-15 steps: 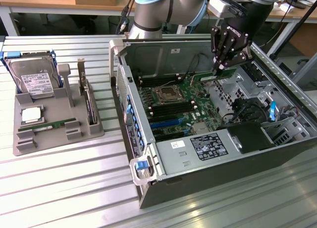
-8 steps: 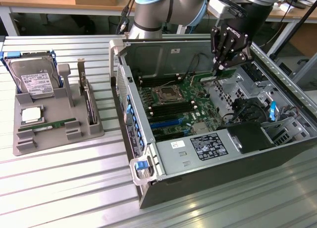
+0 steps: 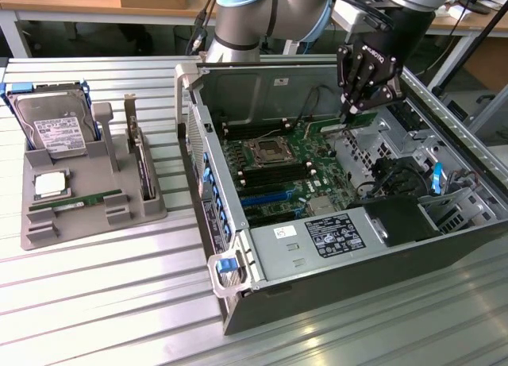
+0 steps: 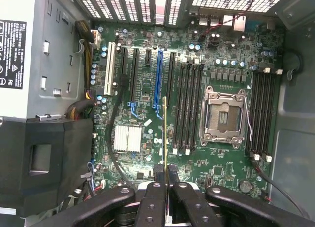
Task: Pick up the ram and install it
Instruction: 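Insert the ram into the slot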
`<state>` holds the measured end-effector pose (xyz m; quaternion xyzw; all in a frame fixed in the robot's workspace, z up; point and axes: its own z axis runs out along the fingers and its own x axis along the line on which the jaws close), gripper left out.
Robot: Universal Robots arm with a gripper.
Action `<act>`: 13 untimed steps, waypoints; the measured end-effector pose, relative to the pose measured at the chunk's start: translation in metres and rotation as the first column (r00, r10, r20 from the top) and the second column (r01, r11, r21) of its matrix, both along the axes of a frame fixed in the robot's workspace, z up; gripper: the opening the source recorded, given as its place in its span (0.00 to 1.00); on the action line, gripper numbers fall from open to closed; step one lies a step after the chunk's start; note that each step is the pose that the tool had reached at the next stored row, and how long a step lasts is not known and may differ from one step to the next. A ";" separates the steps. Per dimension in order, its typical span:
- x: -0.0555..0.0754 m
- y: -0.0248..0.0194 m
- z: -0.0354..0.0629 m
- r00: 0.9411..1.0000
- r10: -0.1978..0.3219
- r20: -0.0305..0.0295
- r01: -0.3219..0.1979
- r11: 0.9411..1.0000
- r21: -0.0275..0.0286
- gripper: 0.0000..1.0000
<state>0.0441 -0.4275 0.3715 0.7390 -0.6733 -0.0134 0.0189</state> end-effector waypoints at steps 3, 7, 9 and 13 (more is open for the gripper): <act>0.000 0.0000 -0.0012 1.000 0.000 0.000 0.000 1.000 -0.001 0.12; 0.000 0.0000 -0.0026 1.000 0.000 0.000 0.000 1.000 -0.001 0.12; 0.000 0.0000 -0.0029 1.000 0.000 0.000 0.000 1.000 -0.001 0.12; 0.000 0.0000 -0.0041 1.000 0.000 0.000 0.000 1.000 -0.001 0.12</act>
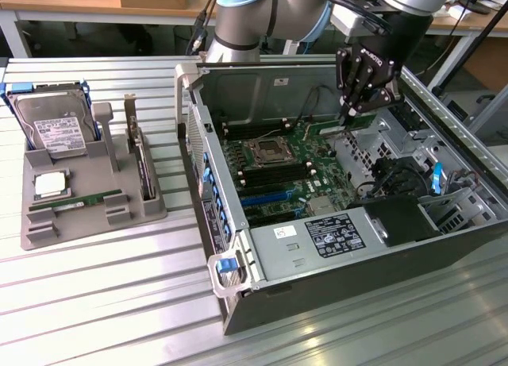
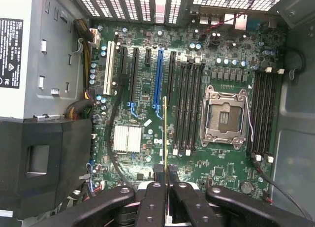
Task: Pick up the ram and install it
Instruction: 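Insert the ram into the slot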
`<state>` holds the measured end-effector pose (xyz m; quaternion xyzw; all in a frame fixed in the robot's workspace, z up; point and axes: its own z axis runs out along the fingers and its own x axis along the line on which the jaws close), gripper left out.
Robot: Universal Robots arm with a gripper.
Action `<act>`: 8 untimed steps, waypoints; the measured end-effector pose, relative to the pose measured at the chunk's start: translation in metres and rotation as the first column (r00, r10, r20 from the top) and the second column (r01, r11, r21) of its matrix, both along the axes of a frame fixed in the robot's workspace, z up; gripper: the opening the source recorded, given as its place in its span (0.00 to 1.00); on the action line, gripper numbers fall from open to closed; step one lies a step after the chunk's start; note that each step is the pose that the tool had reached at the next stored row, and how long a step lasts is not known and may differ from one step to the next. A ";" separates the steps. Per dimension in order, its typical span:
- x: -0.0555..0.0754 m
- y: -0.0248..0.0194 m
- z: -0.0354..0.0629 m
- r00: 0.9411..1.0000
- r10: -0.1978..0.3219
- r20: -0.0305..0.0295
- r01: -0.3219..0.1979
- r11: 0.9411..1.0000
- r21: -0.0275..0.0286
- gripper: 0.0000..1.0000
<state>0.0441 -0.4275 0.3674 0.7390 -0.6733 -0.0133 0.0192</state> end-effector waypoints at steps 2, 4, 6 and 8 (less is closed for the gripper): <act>0.000 0.0000 -0.0005 1.000 0.000 0.000 0.000 1.000 0.000 0.12; 0.000 0.0000 -0.0012 1.000 0.000 0.000 0.000 1.000 0.000 0.12; 0.000 0.0000 -0.0015 1.000 0.000 0.000 0.000 1.000 0.000 0.12; 0.000 0.0000 -0.0018 1.000 0.000 0.000 0.000 1.000 0.000 0.12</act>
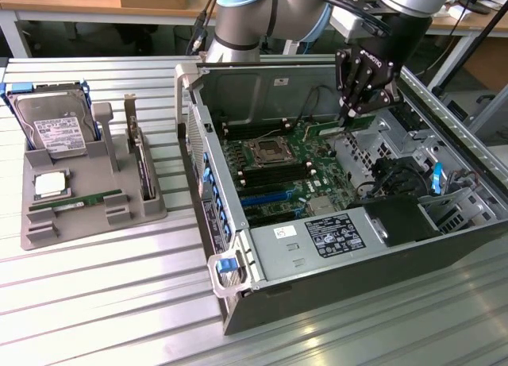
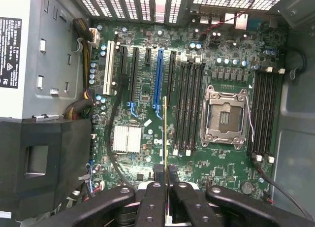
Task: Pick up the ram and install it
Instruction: 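Insert the ram into the slot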
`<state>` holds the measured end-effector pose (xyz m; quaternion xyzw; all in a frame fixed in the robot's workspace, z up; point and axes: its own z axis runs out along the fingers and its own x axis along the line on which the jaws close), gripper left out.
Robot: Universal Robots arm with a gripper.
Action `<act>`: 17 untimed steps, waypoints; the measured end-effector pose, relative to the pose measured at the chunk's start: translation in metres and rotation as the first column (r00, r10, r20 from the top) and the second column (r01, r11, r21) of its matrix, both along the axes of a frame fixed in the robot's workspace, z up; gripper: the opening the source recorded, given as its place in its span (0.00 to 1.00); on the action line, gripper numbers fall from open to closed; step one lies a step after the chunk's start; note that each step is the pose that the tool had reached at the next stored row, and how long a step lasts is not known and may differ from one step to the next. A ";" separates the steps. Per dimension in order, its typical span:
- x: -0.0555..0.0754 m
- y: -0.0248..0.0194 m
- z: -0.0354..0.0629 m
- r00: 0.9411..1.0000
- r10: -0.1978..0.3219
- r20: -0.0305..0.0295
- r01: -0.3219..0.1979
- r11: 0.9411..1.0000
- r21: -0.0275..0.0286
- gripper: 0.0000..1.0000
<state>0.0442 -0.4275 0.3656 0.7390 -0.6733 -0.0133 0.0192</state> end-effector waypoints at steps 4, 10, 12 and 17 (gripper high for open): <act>0.000 0.0000 -0.0010 1.000 0.000 0.000 0.000 1.000 0.000 0.12; 0.000 0.0000 -0.0027 1.000 0.000 0.000 0.000 1.000 0.000 0.12; 0.000 0.0000 -0.0030 1.000 0.000 0.000 0.000 1.000 0.000 0.12; 0.000 0.0000 -0.0039 1.000 0.000 0.000 0.000 1.000 0.000 0.12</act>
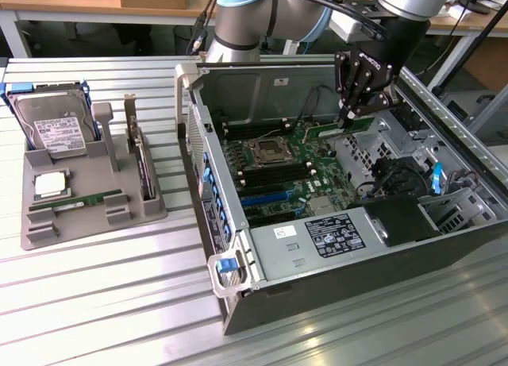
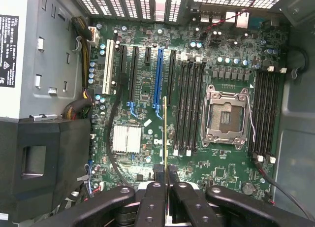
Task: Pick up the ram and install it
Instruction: 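Insert the ram into the slot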
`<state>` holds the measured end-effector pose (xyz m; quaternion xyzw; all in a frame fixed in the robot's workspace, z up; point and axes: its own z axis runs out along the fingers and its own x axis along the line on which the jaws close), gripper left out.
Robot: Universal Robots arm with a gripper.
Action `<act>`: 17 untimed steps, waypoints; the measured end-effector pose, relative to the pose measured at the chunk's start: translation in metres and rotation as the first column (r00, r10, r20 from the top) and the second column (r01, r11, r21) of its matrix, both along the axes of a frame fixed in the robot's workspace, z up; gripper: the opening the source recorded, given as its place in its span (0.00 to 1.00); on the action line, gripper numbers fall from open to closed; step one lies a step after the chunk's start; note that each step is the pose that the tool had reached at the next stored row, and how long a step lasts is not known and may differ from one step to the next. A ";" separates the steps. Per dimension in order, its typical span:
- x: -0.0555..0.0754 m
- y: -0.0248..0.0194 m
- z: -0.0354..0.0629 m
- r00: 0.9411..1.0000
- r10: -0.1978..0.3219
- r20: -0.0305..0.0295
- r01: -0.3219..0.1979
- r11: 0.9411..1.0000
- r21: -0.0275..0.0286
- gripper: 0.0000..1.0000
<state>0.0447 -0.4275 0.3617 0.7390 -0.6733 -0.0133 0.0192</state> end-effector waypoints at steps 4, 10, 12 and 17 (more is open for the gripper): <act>0.000 0.0000 -0.0009 1.000 0.000 0.000 0.000 1.000 0.000 0.12; 0.000 0.0000 -0.0021 1.000 0.000 0.000 0.000 1.000 0.000 0.12; 0.000 0.0000 -0.0025 1.000 0.000 0.000 0.000 1.000 0.000 0.12; 0.000 0.0000 -0.0039 1.000 0.000 0.000 0.000 1.000 0.000 0.12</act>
